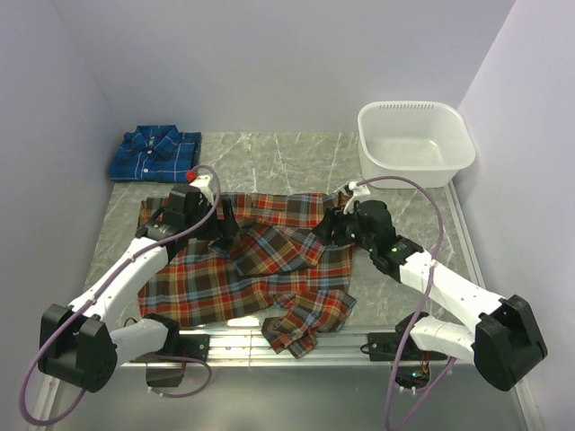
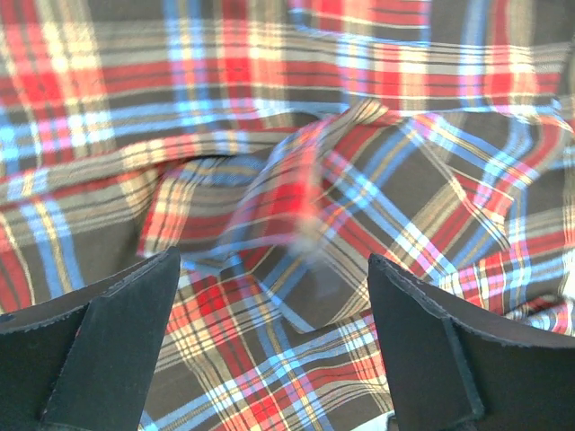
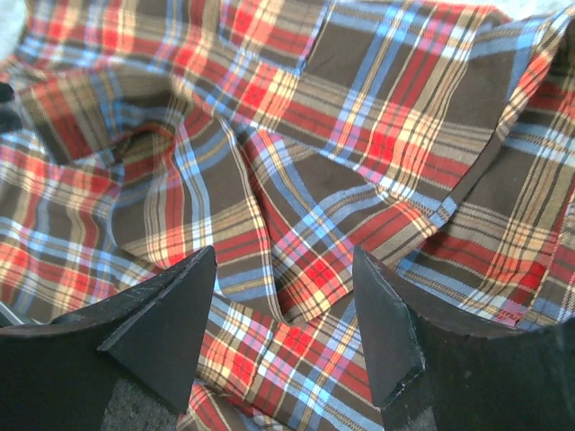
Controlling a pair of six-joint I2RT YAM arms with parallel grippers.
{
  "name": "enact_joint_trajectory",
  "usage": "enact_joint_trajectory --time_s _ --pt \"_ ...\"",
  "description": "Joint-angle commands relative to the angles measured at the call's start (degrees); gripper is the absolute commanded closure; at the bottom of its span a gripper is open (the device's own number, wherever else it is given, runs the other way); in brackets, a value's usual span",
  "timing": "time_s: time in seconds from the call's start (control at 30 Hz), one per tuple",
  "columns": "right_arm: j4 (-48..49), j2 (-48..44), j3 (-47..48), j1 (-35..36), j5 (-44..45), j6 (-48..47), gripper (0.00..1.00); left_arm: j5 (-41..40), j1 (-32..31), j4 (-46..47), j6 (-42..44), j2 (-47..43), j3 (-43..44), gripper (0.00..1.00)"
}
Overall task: Fold and stack the long sleeve shirts
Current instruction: Fold the shirt
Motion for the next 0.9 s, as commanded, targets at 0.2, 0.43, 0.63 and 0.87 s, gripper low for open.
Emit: enact_joint_trajectory --time_s 0.2,0.43,0.63,0.87 --pt "7.2 -4.4 -3.4 -2.0 0.3 1.1 0.31 -0.4 -3.1 4.6 5.7 1.0 1.2 0.01" --pt "8.7 -5.1 -5.6 -3.4 -1.2 1.4 0.31 -3.8 -3.6 1.9 4.9 6.4 2.6 0.04" --pt "9.7 -5.8 -6.6 -4.2 -2.2 1.5 0.31 -10.6 -10.9 -1.4 1.1 6.5 2.1 0.05" --pt "10.0 -5.7 -6.9 -4.4 -3.2 1.5 0.31 -21.4 -16.9 -2.8 -8.2 7.6 1.1 0.11"
